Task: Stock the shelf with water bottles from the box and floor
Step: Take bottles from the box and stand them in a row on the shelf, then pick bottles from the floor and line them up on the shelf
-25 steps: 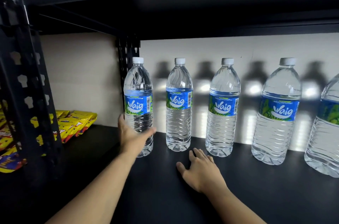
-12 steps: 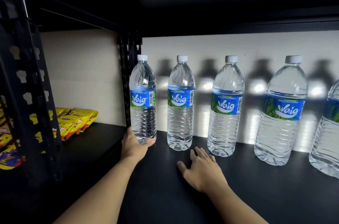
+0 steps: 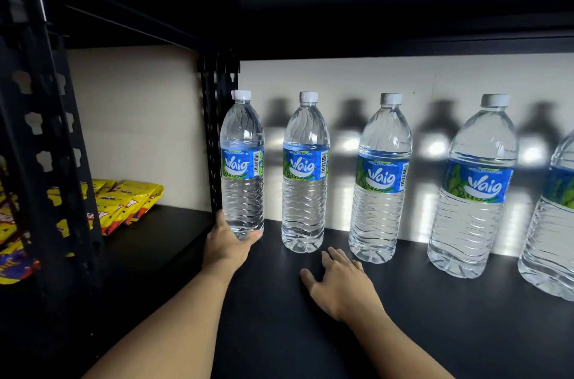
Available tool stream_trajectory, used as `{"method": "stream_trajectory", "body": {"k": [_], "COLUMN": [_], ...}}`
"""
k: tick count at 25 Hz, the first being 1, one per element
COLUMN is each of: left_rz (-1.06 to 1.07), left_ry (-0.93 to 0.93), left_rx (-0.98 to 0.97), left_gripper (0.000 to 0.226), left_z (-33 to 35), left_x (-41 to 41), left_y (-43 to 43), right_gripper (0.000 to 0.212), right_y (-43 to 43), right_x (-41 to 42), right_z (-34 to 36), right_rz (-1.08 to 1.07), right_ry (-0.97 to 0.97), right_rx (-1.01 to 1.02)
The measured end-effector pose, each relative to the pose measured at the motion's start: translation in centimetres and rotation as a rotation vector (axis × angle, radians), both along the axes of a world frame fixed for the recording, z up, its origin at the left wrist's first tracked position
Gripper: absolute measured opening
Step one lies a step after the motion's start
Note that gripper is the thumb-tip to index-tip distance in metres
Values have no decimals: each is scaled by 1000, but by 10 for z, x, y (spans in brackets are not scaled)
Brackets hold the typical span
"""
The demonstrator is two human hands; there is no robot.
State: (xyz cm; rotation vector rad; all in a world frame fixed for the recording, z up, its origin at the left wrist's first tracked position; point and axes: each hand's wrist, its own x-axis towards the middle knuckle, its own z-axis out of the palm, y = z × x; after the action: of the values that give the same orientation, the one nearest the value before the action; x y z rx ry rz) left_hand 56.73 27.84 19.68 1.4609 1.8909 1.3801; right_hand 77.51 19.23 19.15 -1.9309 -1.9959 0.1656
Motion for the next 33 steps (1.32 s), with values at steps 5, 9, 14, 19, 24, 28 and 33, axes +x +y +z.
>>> {"method": "stream_trajectory", "body": {"k": [5,9,14,19,24,28,33], "left_rz": [-31,-46,-31,-28,-51,3,82], "left_ry": [14,-1,-1,5,-5,-124,-262], "left_rx": [-19,1,11,-9,-60,-95,-99], "left_gripper": [80,78,80,81,92,103,67], "left_z": [1,2,4,5,8,11,21], "left_x": [-3,-6,-4,-3,-5,0,30], "left_y": [2,2,1,-1,-11,-40,-111], "right_gripper": [72,70,70,69,61,43,34], "right_y": [-2,-4,-5,-5,-7,-17,-57], "right_x": [0,-1,-1,0,2,1,6], "right_z": [3,5,6,5,7,13,22], "right_rz": [-5,-2,-3,8,30,13,62], "right_ry": [-11,2,1,11,56,59,-162], "right_rx": [-2,4,5,5,12,38,145]}}
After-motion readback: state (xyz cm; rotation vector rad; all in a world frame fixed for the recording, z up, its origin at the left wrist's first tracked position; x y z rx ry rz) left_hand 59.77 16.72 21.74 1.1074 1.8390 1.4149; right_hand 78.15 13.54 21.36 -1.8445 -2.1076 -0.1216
